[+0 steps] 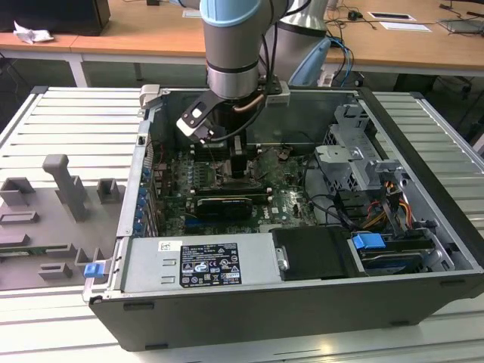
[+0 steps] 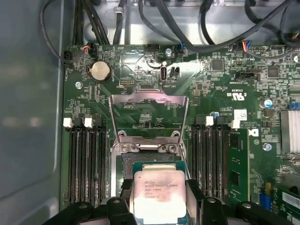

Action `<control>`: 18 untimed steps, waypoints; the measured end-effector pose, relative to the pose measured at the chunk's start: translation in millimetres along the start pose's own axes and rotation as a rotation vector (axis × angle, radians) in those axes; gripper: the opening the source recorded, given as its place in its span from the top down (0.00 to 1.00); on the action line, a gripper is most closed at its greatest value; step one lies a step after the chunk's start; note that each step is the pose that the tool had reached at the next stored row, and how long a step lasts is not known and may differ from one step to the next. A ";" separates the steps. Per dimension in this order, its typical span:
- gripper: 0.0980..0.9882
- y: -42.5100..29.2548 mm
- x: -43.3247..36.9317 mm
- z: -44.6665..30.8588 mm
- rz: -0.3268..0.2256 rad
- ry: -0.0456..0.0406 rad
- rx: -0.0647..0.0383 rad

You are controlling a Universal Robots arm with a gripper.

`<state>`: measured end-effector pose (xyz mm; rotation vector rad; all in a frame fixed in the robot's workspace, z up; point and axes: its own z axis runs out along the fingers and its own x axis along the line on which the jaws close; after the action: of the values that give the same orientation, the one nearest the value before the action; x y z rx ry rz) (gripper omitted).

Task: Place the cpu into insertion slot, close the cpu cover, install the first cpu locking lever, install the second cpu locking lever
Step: 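Place the cpu into insertion slot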

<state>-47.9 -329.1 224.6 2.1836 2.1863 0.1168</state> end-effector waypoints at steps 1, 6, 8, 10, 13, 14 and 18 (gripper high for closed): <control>0.52 -0.1 1.0 0.5 0.000 -0.0001 0.000; 0.52 -0.5 5.6 5.5 0.010 -0.0007 0.000; 0.52 -0.6 5.7 7.7 0.012 -0.0008 0.000; 0.52 -0.9 5.7 9.5 0.012 -0.0009 0.000; 0.52 -1.1 5.6 11.9 0.015 -0.0012 0.000; 0.52 -1.1 5.6 12.7 0.020 -0.0016 0.000; 0.52 -1.3 6.0 14.7 0.027 -0.0025 0.000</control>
<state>-48.0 -322.8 209.9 2.2118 2.1563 0.1155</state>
